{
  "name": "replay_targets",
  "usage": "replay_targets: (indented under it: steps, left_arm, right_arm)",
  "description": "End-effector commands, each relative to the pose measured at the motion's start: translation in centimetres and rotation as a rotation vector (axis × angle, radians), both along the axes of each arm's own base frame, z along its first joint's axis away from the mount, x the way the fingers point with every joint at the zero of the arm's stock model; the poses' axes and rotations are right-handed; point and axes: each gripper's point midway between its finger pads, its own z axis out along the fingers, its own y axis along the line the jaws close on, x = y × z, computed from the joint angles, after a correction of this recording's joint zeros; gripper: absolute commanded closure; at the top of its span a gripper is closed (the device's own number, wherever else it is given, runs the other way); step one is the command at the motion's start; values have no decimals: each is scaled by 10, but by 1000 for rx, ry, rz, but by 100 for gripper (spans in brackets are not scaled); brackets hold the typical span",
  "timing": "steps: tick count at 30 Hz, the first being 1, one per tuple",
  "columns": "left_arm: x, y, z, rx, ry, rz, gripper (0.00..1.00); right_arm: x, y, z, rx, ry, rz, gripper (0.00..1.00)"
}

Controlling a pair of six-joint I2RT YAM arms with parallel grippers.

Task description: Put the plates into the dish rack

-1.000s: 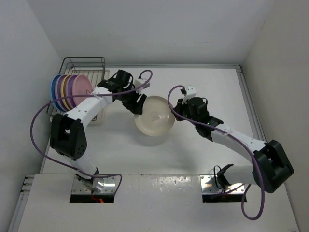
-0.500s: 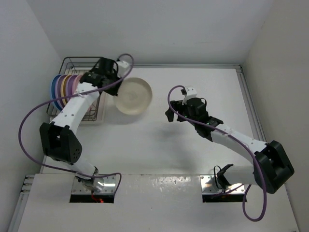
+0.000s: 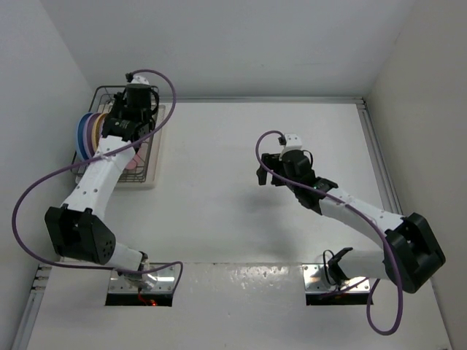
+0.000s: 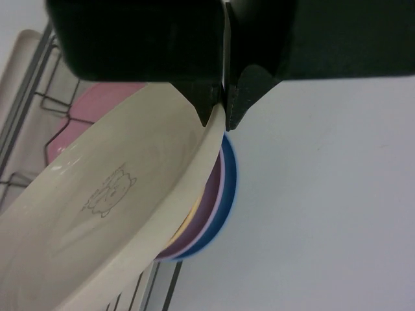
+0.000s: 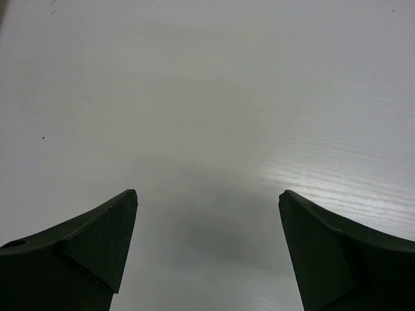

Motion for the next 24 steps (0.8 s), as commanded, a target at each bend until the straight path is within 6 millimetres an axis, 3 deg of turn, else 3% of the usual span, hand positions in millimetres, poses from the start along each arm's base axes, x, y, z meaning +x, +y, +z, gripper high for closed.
replay_targets:
  steps: [1, 13, 19, 24]
  left_arm:
    - [-11, 22, 12, 101, -64, 152, 100]
    - [-25, 36, -39, 125, -8, 296, 100]
    - [-38, 37, -71, -29, -5, 332, 100]
    - [-33, 26, -100, -184, 21, 291, 100]
  right_arm:
    - [1, -7, 12, 13, -44, -39, 10]
    - [-6, -23, 8, -8, -57, -71, 9]
    - [-7, -27, 8, -5, -66, -89, 9]
    - [-5, -28, 11, -9, -75, -91, 9]
